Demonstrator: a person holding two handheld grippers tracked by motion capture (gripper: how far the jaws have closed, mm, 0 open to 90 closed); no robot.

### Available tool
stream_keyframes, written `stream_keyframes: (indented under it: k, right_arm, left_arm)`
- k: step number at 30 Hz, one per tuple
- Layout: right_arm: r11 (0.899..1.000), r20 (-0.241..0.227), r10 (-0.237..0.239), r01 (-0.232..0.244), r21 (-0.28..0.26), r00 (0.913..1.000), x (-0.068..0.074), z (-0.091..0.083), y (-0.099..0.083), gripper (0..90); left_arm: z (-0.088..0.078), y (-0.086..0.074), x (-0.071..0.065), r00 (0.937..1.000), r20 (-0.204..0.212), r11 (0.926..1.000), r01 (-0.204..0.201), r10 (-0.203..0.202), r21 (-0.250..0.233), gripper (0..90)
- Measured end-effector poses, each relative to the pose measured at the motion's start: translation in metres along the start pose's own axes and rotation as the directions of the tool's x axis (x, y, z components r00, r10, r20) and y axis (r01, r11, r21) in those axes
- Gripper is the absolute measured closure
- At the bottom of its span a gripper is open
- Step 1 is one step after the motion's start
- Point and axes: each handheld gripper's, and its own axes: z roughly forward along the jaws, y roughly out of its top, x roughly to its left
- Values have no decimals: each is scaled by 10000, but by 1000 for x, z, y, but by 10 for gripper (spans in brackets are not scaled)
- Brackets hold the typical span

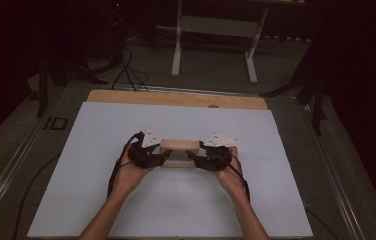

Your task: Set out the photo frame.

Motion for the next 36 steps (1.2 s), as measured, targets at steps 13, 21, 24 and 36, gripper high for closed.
stream_keyframes:
  k: [13,21,24,36]
  right_arm:
    - [9998,63,183,-183,13,9998,-3,6,3,455]
    - [9996,13,288,-288,-21,9996,-5,8,3,455]
    - [9995,-33,313,-314,-46,9995,-6,8,3,455]
    - [9987,33,503,-503,-63,9987,-8,10,4,461]
  left_arm:
    - [3,0,4,9994,0,9994,343,-343,98,482]
    - [5,-1,7,9989,66,9990,453,-453,40,481]
    - [5,-1,7,9990,34,9990,440,-439,-21,480]
    - [8,-1,10,9970,115,9970,765,-763,-137,477]
